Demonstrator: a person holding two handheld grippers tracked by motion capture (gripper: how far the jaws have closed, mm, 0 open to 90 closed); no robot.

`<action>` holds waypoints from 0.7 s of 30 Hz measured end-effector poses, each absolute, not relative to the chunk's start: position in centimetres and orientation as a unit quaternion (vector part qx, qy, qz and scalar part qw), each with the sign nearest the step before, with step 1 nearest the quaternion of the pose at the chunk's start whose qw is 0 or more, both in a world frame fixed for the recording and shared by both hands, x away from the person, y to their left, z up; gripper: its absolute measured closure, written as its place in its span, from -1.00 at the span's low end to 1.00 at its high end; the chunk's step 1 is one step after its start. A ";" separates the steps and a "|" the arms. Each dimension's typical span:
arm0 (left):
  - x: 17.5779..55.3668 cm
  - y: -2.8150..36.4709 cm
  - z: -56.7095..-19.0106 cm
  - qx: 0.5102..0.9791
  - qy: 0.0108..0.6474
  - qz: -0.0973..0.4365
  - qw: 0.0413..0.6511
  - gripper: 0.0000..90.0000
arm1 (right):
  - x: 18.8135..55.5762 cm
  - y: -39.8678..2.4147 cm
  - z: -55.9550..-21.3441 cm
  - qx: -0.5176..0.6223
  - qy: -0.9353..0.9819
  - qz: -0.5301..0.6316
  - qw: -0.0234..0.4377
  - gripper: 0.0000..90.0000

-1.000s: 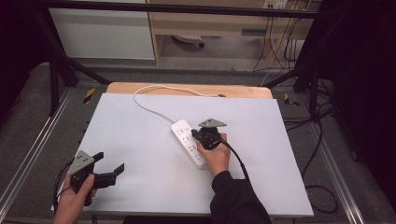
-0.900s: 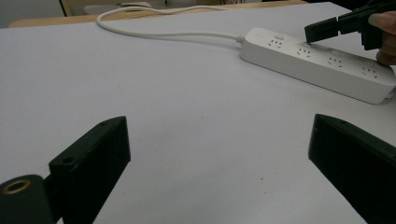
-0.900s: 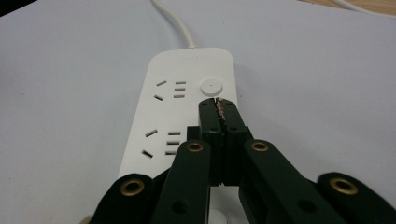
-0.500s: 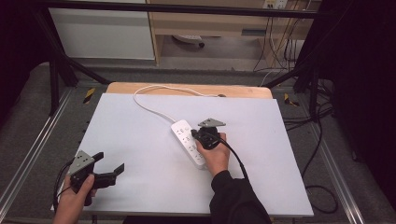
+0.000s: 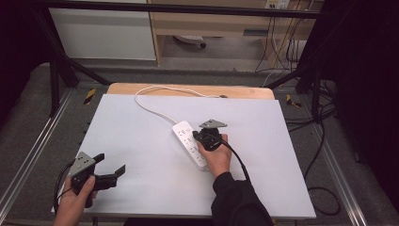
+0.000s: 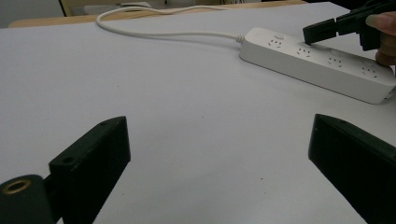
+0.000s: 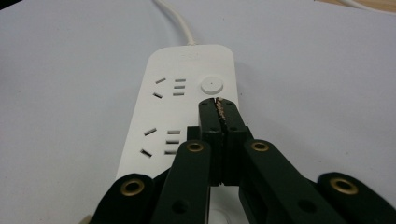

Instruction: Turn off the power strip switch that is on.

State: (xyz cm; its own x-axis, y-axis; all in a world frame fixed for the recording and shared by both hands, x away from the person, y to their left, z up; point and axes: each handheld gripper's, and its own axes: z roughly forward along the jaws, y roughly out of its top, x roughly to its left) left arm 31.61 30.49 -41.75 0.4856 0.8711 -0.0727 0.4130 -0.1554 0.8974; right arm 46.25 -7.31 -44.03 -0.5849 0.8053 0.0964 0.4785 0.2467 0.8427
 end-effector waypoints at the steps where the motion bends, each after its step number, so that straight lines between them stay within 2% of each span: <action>1: 31.6 30.5 -41.7 0.721 0.445 0.243 0.473 -0.88 | 46.3 -7.3 -44.0 0.418 0.769 0.449 0.181 1.00; 7: 31.5 30.4 -41.7 0.720 0.445 0.244 0.474 -0.88 | 46.4 -7.4 -44.1 0.419 0.772 0.445 0.175 1.00; 21: 31.6 30.4 -41.7 0.720 0.446 0.243 0.473 -0.88 | 46.2 -7.0 -44.1 0.408 0.780 0.433 0.194 1.00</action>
State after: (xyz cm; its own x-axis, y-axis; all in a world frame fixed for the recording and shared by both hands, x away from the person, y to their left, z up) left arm 31.57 30.39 -41.73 0.4844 0.8719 -0.0717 0.4123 -0.1553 0.8977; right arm 46.17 -7.00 -44.07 -0.5922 0.8043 0.0500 0.4680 0.2927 0.8339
